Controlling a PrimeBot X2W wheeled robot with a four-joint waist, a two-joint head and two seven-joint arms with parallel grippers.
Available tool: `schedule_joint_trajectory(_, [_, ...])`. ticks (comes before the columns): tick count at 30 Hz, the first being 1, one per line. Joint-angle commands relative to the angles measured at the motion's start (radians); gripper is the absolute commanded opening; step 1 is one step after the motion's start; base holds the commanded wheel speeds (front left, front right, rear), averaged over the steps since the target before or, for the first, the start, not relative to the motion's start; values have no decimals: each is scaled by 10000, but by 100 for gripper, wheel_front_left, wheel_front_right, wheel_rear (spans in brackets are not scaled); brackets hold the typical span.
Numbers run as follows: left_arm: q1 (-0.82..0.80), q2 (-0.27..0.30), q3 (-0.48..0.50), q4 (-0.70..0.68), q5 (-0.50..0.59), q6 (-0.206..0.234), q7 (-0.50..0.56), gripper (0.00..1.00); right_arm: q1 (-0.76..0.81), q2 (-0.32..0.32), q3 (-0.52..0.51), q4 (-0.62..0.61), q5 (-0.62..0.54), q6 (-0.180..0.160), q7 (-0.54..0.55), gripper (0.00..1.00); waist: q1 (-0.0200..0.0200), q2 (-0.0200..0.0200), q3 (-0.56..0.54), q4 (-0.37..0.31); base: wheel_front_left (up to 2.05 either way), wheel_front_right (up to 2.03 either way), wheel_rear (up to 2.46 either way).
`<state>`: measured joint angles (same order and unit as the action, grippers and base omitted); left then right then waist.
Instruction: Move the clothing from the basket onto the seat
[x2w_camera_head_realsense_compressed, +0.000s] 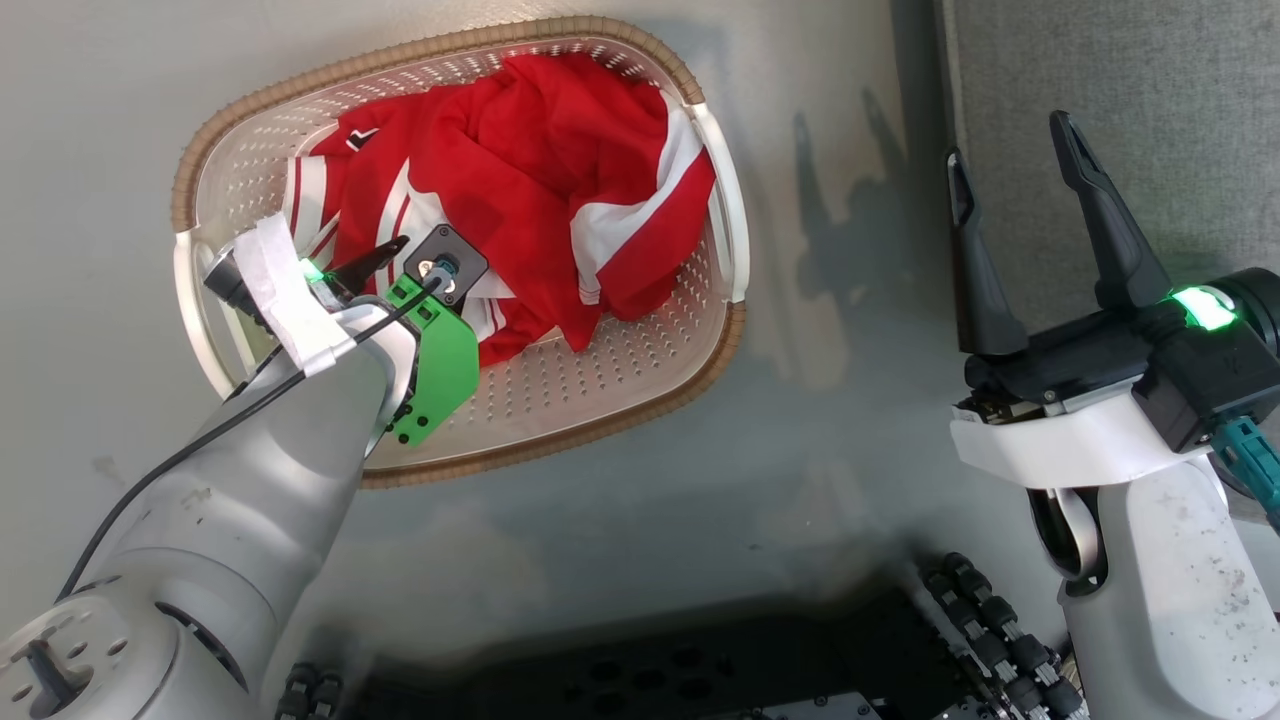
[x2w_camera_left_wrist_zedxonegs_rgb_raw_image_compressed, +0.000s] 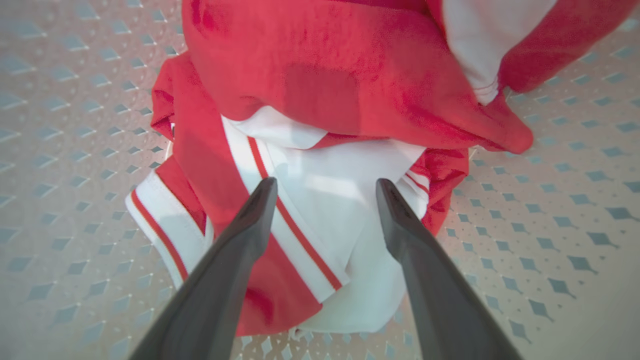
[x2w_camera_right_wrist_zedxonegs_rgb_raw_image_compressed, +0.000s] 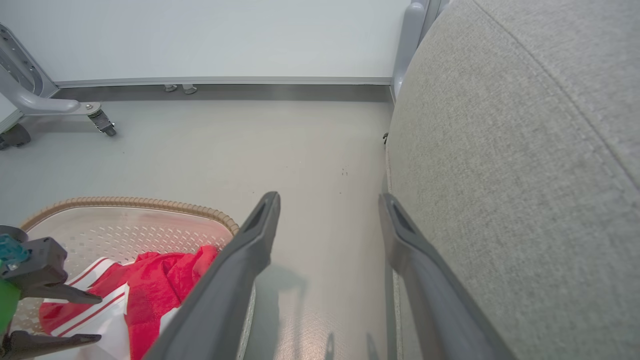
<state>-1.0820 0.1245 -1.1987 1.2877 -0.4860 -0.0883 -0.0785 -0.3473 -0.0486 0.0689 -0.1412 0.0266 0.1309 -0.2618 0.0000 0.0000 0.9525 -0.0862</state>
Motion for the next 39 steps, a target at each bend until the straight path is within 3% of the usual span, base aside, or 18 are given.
schedule_joint_trajectory(1, [70,96,2,12,-44,44,95,100,59,-32,-36,-61,-48,-3,-49,100,0,0,46,46,0,0,0])
schedule_joint_trajectory(20, [-460,-61,-236,23,55,458,628,100,267,-32,-63,-588,-484,-3,-49,100,0,0,834,489,0,0,0])
schedule_joint_trajectory(34, [-529,117,-439,27,178,353,1210,98,665,-31,23,-994,-670,-3,-49,100,0,0,1114,469,0,0,0])
schedule_joint_trajectory(35, [-508,111,-469,24,245,290,1272,45,704,-31,31,-1014,-681,-3,-49,100,0,0,1109,463,0,0,0])
schedule_joint_trajectory(36, [-506,99,-485,24,267,262,1316,0,718,-31,35,-1029,-694,-3,-49,100,0,0,1104,462,0,0,0])
schedule_joint_trajectory(39, [-575,119,-538,24,395,218,1298,0,684,-31,60,-1034,-712,-3,-49,100,0,0,1099,461,0,0,0])
